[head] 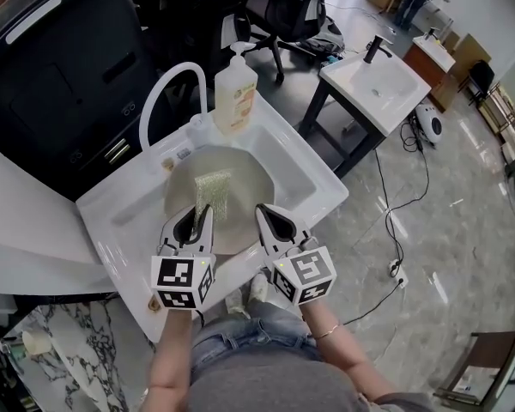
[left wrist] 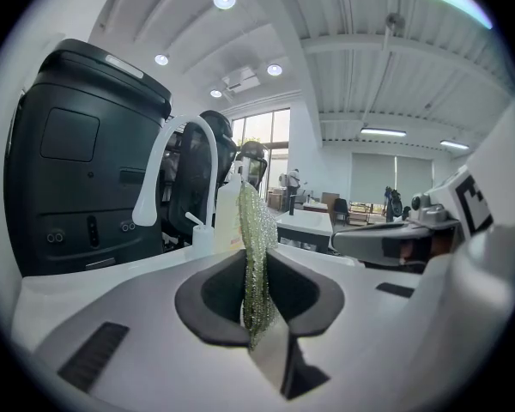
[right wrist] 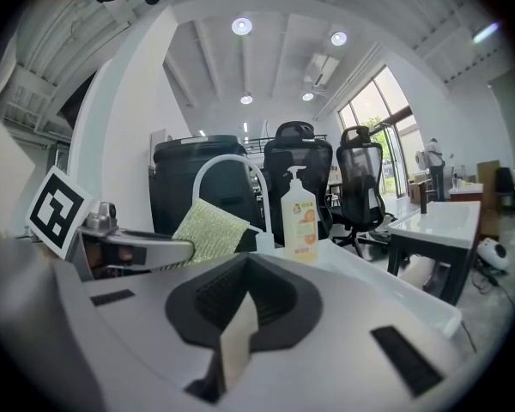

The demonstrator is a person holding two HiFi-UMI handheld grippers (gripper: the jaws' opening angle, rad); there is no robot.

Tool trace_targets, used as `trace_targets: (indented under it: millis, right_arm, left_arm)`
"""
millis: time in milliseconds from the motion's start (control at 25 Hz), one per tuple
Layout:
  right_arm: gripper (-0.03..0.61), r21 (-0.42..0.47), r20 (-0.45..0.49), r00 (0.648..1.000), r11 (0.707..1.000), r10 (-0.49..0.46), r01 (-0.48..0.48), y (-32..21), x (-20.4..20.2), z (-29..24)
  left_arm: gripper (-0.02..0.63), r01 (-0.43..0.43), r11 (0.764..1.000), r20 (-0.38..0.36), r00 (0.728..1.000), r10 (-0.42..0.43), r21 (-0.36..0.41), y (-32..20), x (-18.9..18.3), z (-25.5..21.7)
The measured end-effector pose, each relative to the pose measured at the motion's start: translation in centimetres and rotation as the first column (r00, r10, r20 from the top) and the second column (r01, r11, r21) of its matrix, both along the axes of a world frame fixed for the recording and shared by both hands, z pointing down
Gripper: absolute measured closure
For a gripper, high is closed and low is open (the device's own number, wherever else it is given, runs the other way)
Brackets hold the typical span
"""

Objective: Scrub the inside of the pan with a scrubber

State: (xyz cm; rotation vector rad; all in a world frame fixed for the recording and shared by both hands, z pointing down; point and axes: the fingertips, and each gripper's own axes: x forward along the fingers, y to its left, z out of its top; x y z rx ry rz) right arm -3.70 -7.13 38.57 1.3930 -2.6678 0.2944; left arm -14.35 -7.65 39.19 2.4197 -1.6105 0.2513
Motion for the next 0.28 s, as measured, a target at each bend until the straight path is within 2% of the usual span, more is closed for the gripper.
trace_targets:
  millis: [280]
  right_arm:
    - [0.569, 0.028, 0.009, 1.000, 1.000, -0.006, 0.006, 0.41, -0.92, -0.62]
  left_arm:
    - [0.549, 0.000, 1.000, -0.005, 1.000, 0.000, 0.009, 0.54, -0.66, -0.18]
